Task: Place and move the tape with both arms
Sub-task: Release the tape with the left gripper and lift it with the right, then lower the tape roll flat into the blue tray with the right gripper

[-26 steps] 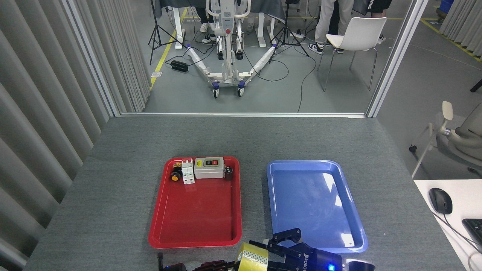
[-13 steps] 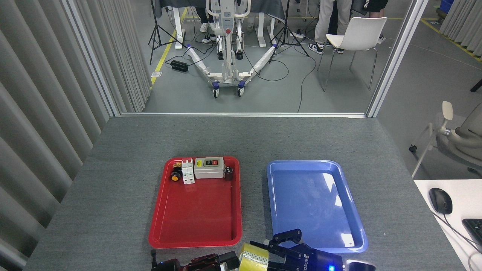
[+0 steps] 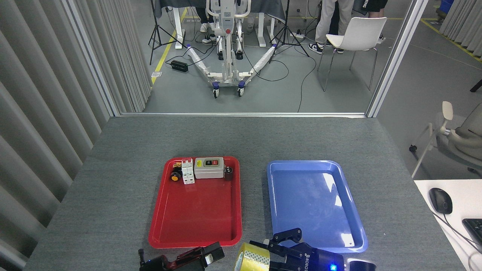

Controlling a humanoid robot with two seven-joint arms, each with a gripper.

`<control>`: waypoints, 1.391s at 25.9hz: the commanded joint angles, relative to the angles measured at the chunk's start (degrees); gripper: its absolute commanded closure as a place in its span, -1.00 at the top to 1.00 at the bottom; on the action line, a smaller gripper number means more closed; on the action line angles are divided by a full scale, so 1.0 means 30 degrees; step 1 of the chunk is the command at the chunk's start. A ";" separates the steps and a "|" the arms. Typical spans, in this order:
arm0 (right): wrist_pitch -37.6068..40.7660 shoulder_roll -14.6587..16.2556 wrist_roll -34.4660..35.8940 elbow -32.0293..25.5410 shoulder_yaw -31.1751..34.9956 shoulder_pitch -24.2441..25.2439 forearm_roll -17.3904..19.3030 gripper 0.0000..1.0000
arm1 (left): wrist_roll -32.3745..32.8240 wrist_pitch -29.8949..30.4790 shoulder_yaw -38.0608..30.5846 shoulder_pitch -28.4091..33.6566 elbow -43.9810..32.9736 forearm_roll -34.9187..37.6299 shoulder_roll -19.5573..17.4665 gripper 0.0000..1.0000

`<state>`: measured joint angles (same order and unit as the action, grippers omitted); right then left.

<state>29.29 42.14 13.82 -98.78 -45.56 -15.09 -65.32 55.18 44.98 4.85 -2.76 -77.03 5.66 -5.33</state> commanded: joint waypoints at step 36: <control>-1.8083 -0.4204 -1.9431 1.4439 0.4112 -0.8038 1.1140 -0.31 | -2.1822 -1.5756 0.0786 0.1390 -0.4441 2.7262 0.2947 0.99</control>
<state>-24.16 29.74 -44.63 -59.15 -31.25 -36.12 -33.95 -10.50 -2.32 7.13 1.77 -90.50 87.46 3.82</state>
